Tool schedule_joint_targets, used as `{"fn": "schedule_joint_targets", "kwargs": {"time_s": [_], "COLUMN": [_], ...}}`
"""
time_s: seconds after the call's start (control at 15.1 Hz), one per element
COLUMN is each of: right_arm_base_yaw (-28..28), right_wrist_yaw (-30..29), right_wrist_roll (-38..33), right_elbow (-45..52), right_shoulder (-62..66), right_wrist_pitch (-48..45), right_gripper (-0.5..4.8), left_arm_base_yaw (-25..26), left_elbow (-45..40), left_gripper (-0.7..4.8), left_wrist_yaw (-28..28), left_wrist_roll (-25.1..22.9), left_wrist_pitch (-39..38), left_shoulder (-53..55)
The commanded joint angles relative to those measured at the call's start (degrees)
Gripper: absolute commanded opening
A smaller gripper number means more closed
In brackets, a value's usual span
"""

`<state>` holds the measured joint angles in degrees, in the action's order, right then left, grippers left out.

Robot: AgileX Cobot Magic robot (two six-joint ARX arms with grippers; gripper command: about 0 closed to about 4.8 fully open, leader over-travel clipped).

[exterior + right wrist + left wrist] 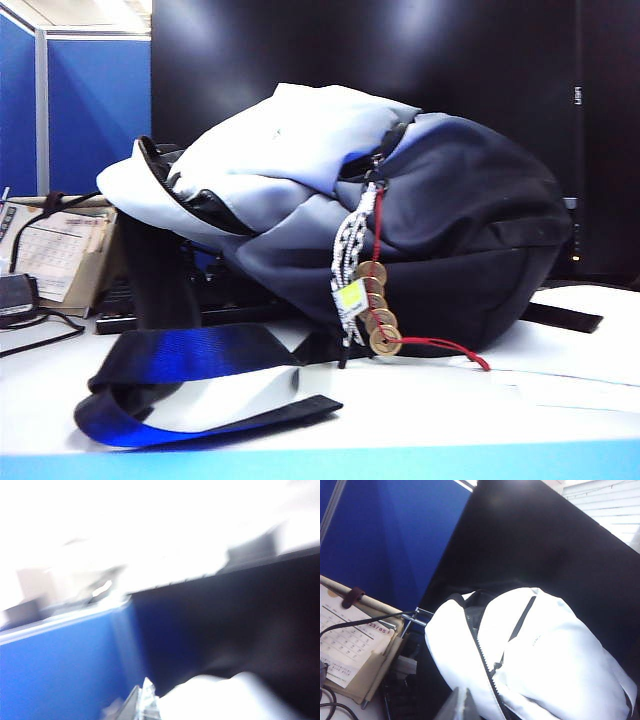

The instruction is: Take the gray clothes out of the backpack.

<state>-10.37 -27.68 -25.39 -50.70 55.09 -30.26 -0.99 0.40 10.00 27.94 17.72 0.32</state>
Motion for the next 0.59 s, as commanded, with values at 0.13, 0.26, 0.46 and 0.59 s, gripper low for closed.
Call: {"fn": "schedule_joint_targets", "kwargs": {"time_s": [0.13,0.26,0.46,0.59], "right_arm_base_yaw": [-13.62,-16.96,-20.13,-21.97], "right_wrist_yaw": [-2.12,0.87,11.19,24.02], "right_wrist_roll": [3.82,11.85,17.99,23.78], "right_elbow": [-17.25,-23.52,-29.81,-32.72], "right_shoulder": [24.09,33.57,44.35,49.79], "right_wrist_pitch": [2.56,4.79,5.16,5.14], "right_gripper": [0.34,2.77,3.86,4.74], "left_arm_base_yaw": [-0.04,-0.09,0.0,0.0], "left_elbow": [0.04,0.04,0.04,0.04], "left_gripper": [-0.05,-0.05,-0.05,-0.05], "left_wrist_yaw": [1.75,1.86,2.95,3.34], "left_wrist_roll": [-0.02,-0.07,-0.09,-0.09], "left_wrist_pitch": [0.31,0.2,-0.26,-1.2], "left_shoulder": [-0.13,-0.13,-0.13,-0.13]}}
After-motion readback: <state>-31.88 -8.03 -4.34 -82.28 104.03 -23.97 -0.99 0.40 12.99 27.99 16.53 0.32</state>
